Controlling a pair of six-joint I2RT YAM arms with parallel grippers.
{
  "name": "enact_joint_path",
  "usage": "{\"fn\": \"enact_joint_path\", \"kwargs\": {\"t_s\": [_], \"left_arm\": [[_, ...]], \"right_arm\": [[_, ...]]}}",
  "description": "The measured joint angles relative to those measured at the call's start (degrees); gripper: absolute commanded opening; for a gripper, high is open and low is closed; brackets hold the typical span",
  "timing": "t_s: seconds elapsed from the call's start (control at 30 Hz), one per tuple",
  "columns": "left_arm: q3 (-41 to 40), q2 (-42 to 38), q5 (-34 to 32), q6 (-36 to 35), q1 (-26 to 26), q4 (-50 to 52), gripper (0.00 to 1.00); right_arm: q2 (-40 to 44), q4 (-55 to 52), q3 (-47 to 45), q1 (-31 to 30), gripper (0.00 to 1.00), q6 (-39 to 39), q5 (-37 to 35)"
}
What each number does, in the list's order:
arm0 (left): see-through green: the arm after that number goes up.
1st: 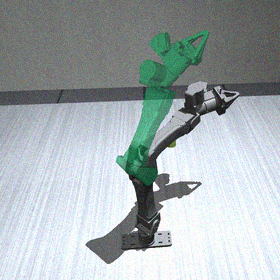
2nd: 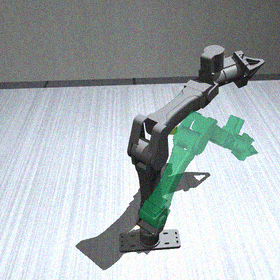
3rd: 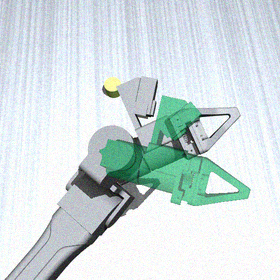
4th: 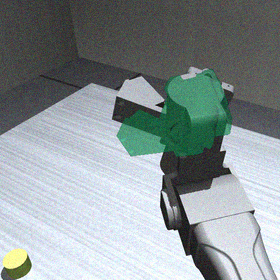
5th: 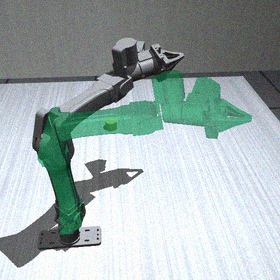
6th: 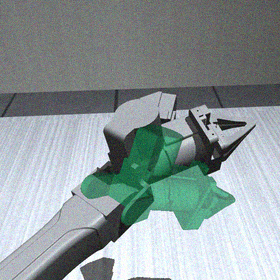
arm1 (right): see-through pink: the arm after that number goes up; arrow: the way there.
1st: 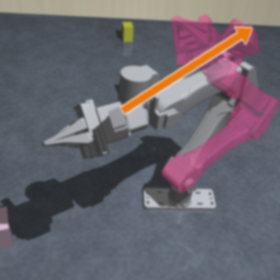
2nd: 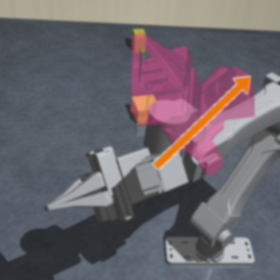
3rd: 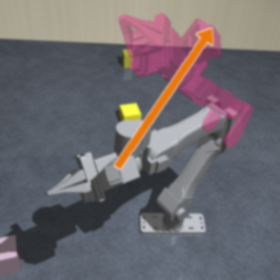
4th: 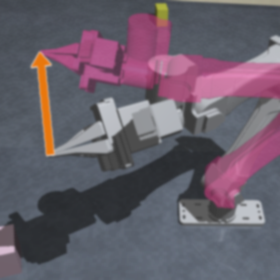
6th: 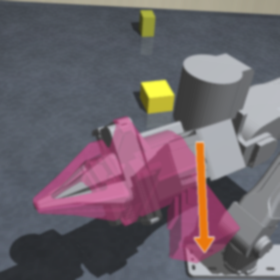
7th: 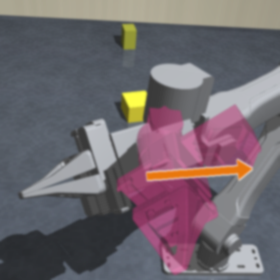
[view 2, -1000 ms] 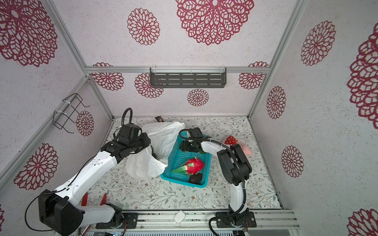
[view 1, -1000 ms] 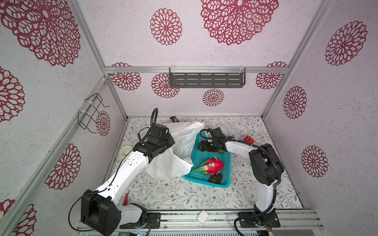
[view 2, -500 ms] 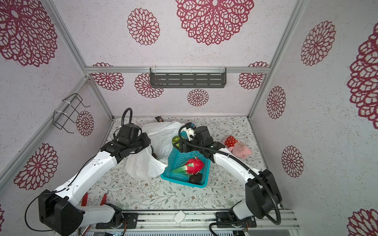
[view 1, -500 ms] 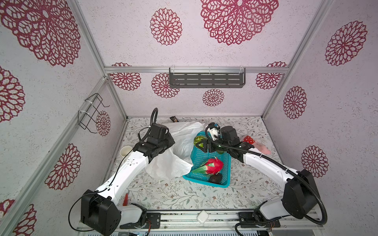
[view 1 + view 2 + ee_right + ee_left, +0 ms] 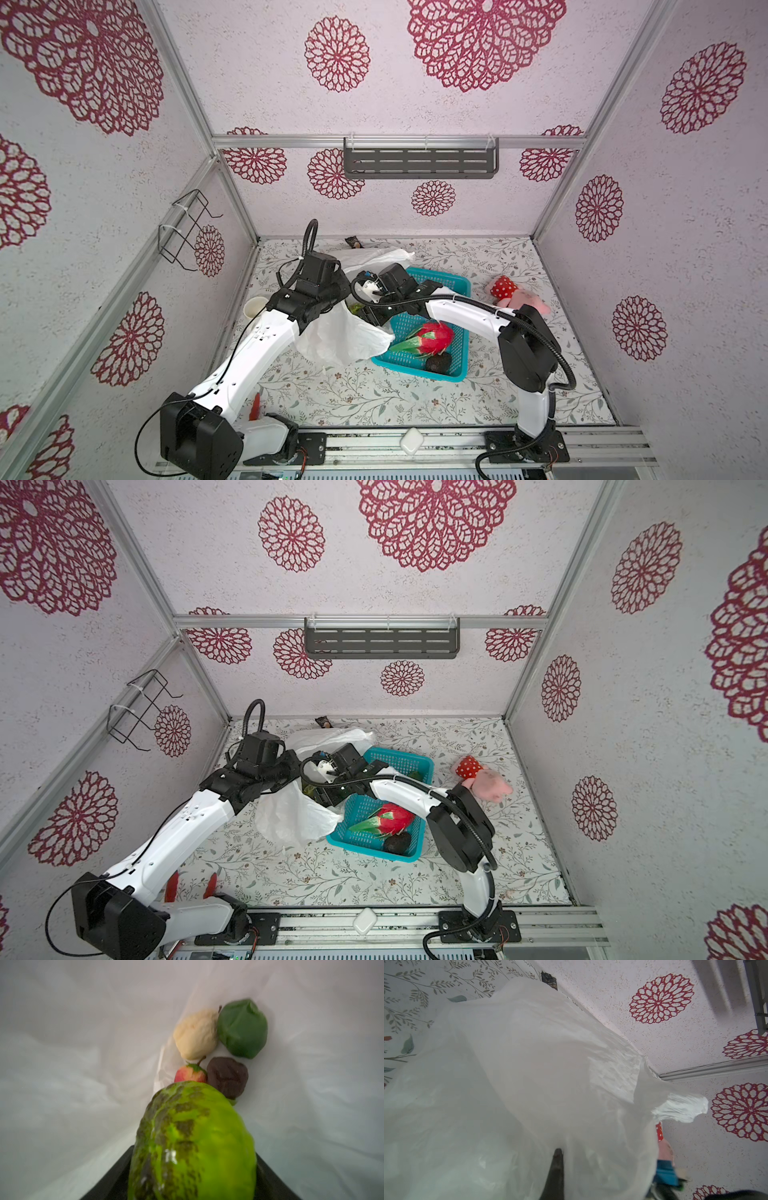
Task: Place the fruits into the plastic bag
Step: Place the fruit in the plastic bag.
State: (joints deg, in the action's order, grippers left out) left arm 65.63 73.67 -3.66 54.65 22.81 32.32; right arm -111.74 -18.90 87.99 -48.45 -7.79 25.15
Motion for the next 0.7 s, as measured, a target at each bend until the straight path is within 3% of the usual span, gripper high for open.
{"fn": "enact_joint_path", "kwargs": {"t_s": [0.27,0.7], "left_arm": [[-0.3,0.0,-0.1,0.0,0.0,0.0,0.0],[-0.3,0.0,0.1,0.1,0.0,-0.1,0.0]], "right_arm": [[4.8,1.3,-4.5,0.0,0.9,0.8,-5.2],[23.5,7.8,-16.0,3.3,0.9,-0.2,-16.4]]}}
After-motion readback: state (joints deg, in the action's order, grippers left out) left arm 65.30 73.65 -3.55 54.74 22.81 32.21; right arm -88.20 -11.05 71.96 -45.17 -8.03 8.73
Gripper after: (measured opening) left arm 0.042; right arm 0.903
